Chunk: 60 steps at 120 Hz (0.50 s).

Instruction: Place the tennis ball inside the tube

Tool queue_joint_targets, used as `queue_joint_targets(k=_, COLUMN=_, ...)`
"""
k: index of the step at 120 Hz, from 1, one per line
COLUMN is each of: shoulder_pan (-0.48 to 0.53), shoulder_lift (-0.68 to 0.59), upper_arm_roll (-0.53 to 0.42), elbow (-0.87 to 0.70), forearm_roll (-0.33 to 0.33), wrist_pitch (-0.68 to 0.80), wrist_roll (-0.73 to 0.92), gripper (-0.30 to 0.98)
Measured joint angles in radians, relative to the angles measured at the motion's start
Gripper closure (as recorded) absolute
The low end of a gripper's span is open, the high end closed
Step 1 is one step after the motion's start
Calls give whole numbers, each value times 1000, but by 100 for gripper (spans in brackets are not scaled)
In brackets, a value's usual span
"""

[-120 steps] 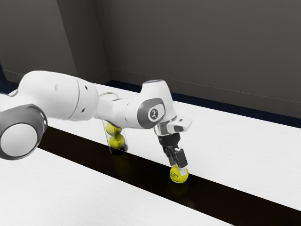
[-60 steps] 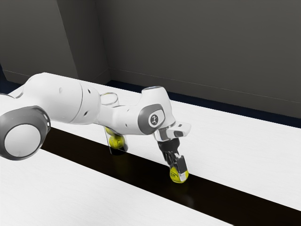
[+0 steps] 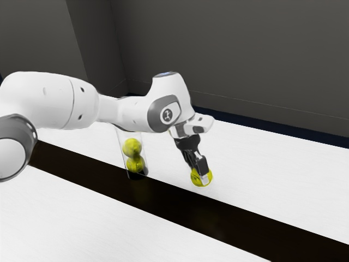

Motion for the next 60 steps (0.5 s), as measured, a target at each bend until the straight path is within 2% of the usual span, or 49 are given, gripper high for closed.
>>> queue_joint_targets(k=34, shoulder_pan=70, shoulder_lift=-260, upper_arm_roll=38, elbow=23, forearm_roll=156, wrist_pitch=-75, wrist_roll=-21, gripper=53)
queue_joint_targets(k=60, shoulder_pan=154, shoulder_lift=-342, upper_arm_roll=68, elbow=69, forearm_roll=197, wrist_pitch=-118, wrist_roll=-31, gripper=55)
